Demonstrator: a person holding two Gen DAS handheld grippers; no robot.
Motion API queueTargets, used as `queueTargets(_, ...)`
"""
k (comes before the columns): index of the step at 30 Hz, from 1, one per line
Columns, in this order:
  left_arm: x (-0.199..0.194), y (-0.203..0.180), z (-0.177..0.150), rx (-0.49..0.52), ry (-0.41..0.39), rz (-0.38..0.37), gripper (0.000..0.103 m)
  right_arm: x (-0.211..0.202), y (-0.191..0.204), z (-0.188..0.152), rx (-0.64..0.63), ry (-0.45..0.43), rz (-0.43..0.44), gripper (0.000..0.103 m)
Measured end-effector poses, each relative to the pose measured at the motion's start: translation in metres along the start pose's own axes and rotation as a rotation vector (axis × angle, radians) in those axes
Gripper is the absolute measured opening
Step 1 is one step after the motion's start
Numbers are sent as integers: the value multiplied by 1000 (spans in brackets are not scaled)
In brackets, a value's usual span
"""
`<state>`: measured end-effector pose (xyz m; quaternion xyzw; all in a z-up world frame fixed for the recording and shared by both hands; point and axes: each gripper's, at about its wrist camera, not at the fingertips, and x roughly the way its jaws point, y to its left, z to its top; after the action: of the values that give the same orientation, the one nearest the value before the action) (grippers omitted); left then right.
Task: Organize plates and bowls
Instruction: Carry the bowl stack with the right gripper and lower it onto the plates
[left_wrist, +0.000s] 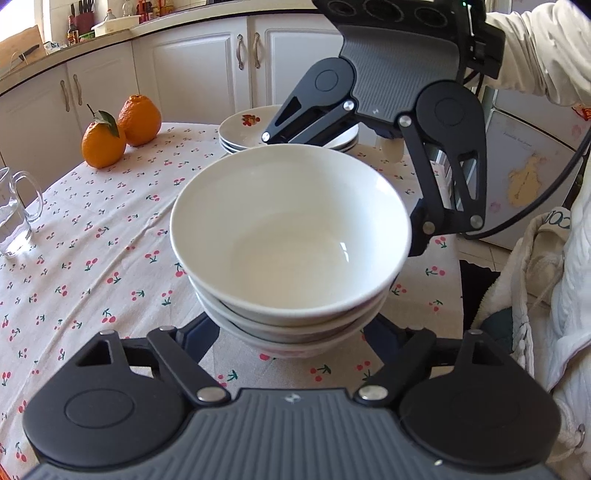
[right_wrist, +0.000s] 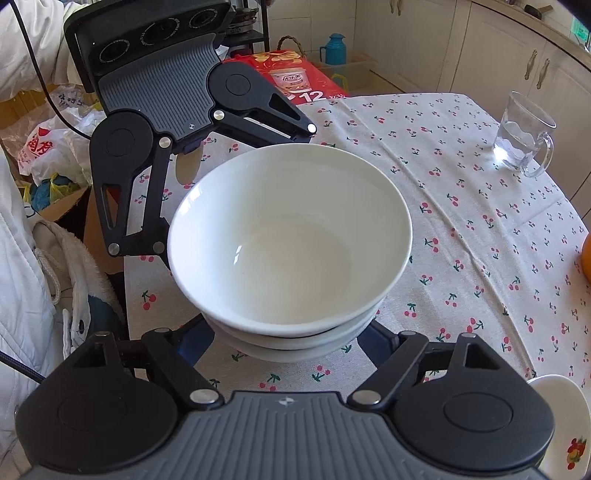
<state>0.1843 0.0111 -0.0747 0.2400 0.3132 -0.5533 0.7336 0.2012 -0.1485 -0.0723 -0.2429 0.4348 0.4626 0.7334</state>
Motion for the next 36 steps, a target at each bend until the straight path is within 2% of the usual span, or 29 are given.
queueTargets(10, -2, 0, 4, -50, -4, -10, 84, -7, 4, -1, -3, -26, -10, 87)
queueTargets(18, 1, -6, 24, 0, 12, 13, 84, -21, 2, -10, -6, -45, -28, 87)
queueTargets(26, 12, -8, 63, 72, 17, 9, 84, -51, -10, -30, 28, -85, -60, 87)
queueTargets(36, 54, 7, 126, 159, -22, -34, 84, -102, -39, -69, 94, -134, -175, 87)
